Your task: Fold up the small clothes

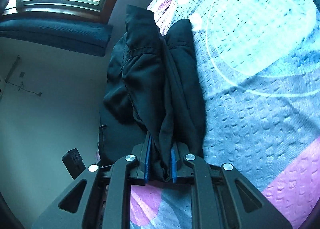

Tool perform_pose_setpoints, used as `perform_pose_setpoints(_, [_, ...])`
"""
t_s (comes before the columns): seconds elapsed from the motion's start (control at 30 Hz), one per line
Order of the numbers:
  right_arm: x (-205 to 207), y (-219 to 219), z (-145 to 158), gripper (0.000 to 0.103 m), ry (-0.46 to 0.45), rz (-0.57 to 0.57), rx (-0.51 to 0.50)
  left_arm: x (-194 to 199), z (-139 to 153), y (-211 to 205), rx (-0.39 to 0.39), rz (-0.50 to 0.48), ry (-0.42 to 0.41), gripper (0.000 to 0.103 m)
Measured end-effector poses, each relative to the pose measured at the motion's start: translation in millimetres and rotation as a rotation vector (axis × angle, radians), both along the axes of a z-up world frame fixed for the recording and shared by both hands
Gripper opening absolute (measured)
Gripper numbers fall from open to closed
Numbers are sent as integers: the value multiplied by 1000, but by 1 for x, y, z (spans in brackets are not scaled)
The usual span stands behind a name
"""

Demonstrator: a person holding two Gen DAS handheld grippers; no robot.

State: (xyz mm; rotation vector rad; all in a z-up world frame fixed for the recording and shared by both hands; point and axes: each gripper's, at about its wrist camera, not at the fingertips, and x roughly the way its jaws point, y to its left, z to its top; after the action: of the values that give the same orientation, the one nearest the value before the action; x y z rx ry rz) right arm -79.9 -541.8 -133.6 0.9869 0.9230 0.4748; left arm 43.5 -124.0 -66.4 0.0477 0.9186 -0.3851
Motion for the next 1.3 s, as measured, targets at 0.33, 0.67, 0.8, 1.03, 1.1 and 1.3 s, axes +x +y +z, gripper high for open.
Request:
perform_pose_setpoints(0.33, [0,-7,-3,15,-8,-1,-8,-29,37,21,-204,-67,16,79])
perform_pose_setpoints(0.67, [-1,-7,-1,16,-13,1,-2,17,38,5,-384,-122,134,84])
perform_pose_setpoints(0.8, [1,-10,-2,16,-15,4,10,33,9,-9,-321,-108,194,90])
perform_pose_setpoints(1.03, [2,-14,-6,16,-16,5,25,26,-5,-27,-186,-108,129,91])
perform_pose_setpoints(1.1, [1,-16,-5,18,-17,-1,26,24,-8,-34,-149,-113,110,91])
perform_pose_setpoints(1.3, [-12,-24,19,62,-68,-62,0,26,-5,-39,-149,-120,102,91])
